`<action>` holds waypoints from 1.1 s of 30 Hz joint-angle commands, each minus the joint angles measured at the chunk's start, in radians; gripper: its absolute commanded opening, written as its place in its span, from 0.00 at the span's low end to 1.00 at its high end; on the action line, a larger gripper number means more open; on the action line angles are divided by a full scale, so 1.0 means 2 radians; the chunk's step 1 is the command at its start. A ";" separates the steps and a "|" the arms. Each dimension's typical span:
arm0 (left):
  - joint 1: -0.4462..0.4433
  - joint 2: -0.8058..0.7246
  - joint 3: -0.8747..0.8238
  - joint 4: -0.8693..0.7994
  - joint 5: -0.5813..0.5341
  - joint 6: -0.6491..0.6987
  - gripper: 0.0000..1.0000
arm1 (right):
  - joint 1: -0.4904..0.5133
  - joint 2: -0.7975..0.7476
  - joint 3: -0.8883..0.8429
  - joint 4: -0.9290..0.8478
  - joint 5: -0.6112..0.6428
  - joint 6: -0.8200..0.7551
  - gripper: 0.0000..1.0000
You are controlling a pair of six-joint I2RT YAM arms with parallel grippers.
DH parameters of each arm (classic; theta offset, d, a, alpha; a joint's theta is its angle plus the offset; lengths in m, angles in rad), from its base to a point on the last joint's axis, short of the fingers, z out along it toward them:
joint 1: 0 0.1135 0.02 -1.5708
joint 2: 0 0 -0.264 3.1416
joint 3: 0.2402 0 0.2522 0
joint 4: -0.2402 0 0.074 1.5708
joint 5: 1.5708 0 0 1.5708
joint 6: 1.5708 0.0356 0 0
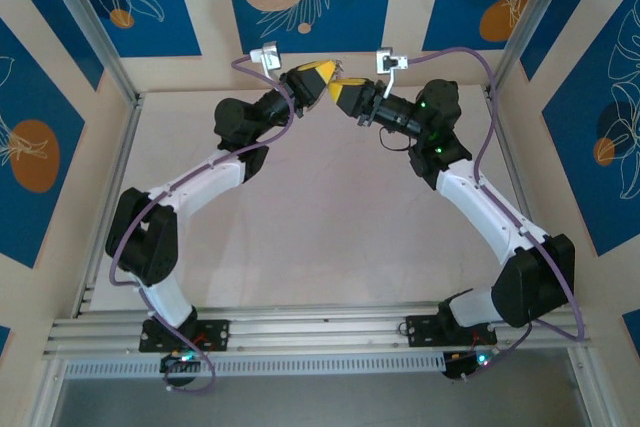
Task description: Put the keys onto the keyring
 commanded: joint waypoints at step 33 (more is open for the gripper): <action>-0.013 -0.013 0.028 0.010 0.010 0.014 0.00 | -0.057 -0.033 0.035 -0.004 -0.026 0.019 0.49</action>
